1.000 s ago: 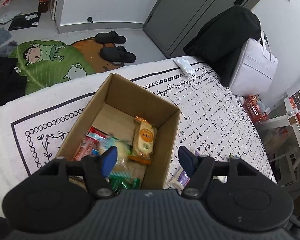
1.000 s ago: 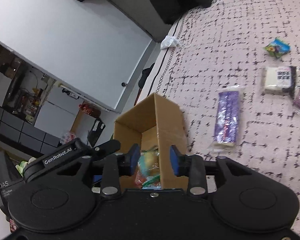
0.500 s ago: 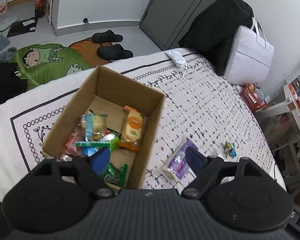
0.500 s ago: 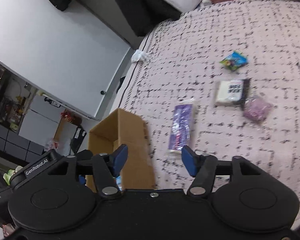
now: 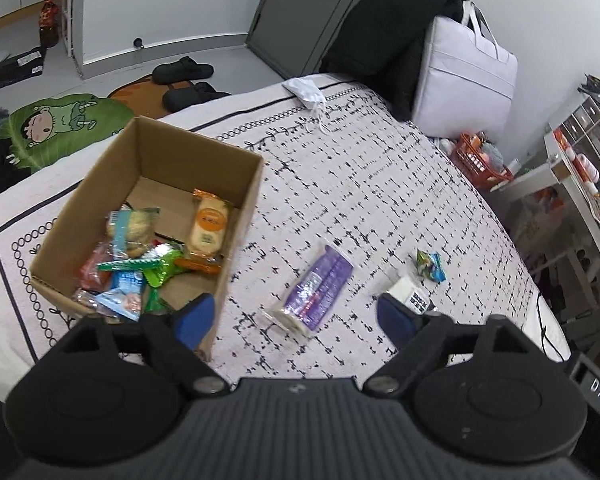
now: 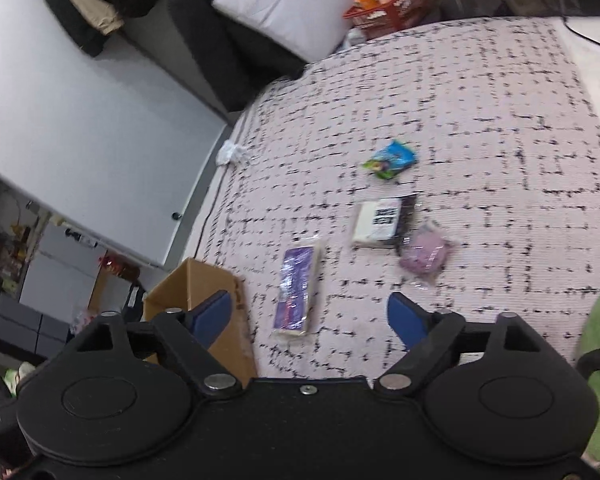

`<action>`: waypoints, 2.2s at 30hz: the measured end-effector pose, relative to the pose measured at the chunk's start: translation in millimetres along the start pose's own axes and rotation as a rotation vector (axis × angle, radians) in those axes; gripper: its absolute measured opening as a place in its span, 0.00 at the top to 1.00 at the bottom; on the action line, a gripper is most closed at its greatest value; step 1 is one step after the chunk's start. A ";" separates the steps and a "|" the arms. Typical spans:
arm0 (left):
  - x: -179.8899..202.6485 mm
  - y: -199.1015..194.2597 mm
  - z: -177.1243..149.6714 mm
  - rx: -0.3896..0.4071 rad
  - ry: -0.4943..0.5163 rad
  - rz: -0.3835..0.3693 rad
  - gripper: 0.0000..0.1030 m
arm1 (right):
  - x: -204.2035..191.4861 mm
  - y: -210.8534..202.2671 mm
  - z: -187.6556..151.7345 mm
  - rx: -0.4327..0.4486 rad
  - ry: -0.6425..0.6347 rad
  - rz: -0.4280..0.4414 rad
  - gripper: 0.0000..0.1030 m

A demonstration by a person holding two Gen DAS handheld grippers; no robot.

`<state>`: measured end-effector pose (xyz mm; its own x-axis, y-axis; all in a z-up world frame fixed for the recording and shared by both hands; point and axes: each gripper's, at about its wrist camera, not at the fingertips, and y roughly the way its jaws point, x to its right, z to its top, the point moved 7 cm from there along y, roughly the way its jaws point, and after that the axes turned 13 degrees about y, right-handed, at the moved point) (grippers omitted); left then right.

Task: Organize snacks
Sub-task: 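Move the left tool to the purple bar while the right tool approaches the pink packet, then close the left tool on the purple bar while the right tool grasps the pink packet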

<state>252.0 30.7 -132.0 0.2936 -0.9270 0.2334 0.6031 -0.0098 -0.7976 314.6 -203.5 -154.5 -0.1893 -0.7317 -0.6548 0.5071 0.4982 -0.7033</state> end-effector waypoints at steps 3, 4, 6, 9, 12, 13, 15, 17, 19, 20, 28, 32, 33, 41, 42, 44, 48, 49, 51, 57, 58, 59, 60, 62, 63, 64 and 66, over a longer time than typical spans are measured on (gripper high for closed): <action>6.0 3.8 -0.2 0.006 0.011 0.036 0.04 | 12.5 1.0 5.8 0.023 0.037 -0.035 0.07; 8.0 5.6 -0.5 0.007 0.016 0.046 0.04 | 15.7 1.9 6.7 0.025 0.045 -0.043 0.07; 12.3 10.2 -2.0 0.007 0.011 0.030 0.00 | 22.0 3.5 9.6 0.028 0.069 -0.050 0.05; 19.8 18.3 -3.5 0.003 0.016 0.025 0.00 | 31.6 7.1 15.3 0.032 0.107 -0.060 0.05; 28.1 28.0 -4.9 -0.012 0.025 0.013 0.00 | 40.4 10.7 20.0 0.042 0.148 -0.075 0.05; 30.0 31.4 -5.1 -0.020 0.027 0.015 0.00 | 43.5 12.5 21.2 0.041 0.165 -0.075 0.06; 33.0 37.9 -5.5 -0.034 0.034 0.031 0.00 | 47.2 14.7 22.5 0.042 0.180 -0.082 0.08; 36.2 44.7 -5.7 -0.043 0.048 0.046 0.00 | 49.9 16.7 24.0 0.049 0.186 -0.087 0.12; 39.3 52.8 -6.6 -0.055 0.055 0.044 0.00 | 52.9 18.6 26.1 0.052 0.195 -0.091 0.16; 40.6 56.7 -7.0 -0.062 0.059 0.043 0.00 | 54.4 19.9 27.5 0.051 0.203 -0.091 0.16; 53.2 88.8 -9.3 -0.091 0.123 0.044 0.02 | 72.6 45.7 40.1 0.040 0.294 -0.120 0.31; 54.7 107.0 -9.7 -0.107 0.143 0.032 0.03 | 79.6 62.6 44.3 0.039 0.330 -0.146 0.36; 54.3 111.8 -9.7 -0.111 0.148 0.036 0.03 | 80.4 66.6 43.9 0.037 0.332 -0.153 0.37; 50.2 143.5 -7.3 -0.133 0.169 0.046 0.07 | 82.1 85.7 42.6 0.019 0.327 -0.184 0.44; 50.1 147.2 -6.8 -0.135 0.172 0.051 0.07 | 82.6 87.6 43.7 0.022 0.325 -0.186 0.44; 49.2 153.6 -5.5 -0.138 0.180 0.057 0.07 | 84.6 92.6 44.3 0.017 0.320 -0.201 0.47; 47.7 164.0 -4.2 -0.143 0.209 0.076 0.07 | 88.3 102.1 43.2 0.003 0.325 -0.220 0.48; 46.7 166.4 -4.2 -0.146 0.212 0.079 0.07 | 88.4 103.6 43.0 0.004 0.323 -0.222 0.48; 44.5 170.6 -3.7 -0.143 0.217 0.097 0.08 | 88.7 106.6 41.6 0.000 0.319 -0.226 0.52; 43.5 181.7 -11.1 -0.189 0.200 0.083 0.26 | 92.6 111.1 42.4 0.003 0.305 -0.229 0.65; 43.1 182.1 -13.5 -0.196 0.196 0.082 0.29 | 91.7 111.8 42.6 0.003 0.304 -0.228 0.67; 42.5 182.0 -15.9 -0.202 0.193 0.083 0.35 | 91.2 111.7 42.0 0.005 0.296 -0.233 0.70; 41.8 181.0 -18.1 -0.204 0.191 0.085 0.42 | 90.8 111.4 41.1 0.004 0.286 -0.237 0.71; 39.9 176.9 -20.5 -0.199 0.180 0.085 0.52 | 89.3 110.3 39.3 0.002 0.283 -0.236 0.72; 38.3 174.1 -20.4 -0.197 0.162 0.078 0.55 | 88.3 109.0 38.6 0.000 0.281 -0.233 0.72; 37.3 171.3 -20.1 -0.198 0.148 0.065 0.56 | 86.5 107.3 38.2 0.001 0.278 -0.226 0.73; 37.4 163.5 -19.1 -0.191 0.140 0.050 0.58 | 82.3 103.4 38.0 0.002 0.272 -0.210 0.73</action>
<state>347.4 -12.8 -264.3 0.2059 -0.9710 0.1218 0.4356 -0.0206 -0.8999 383.3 -229.9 -270.6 -0.5068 -0.6676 -0.5454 0.4350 0.3481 -0.8304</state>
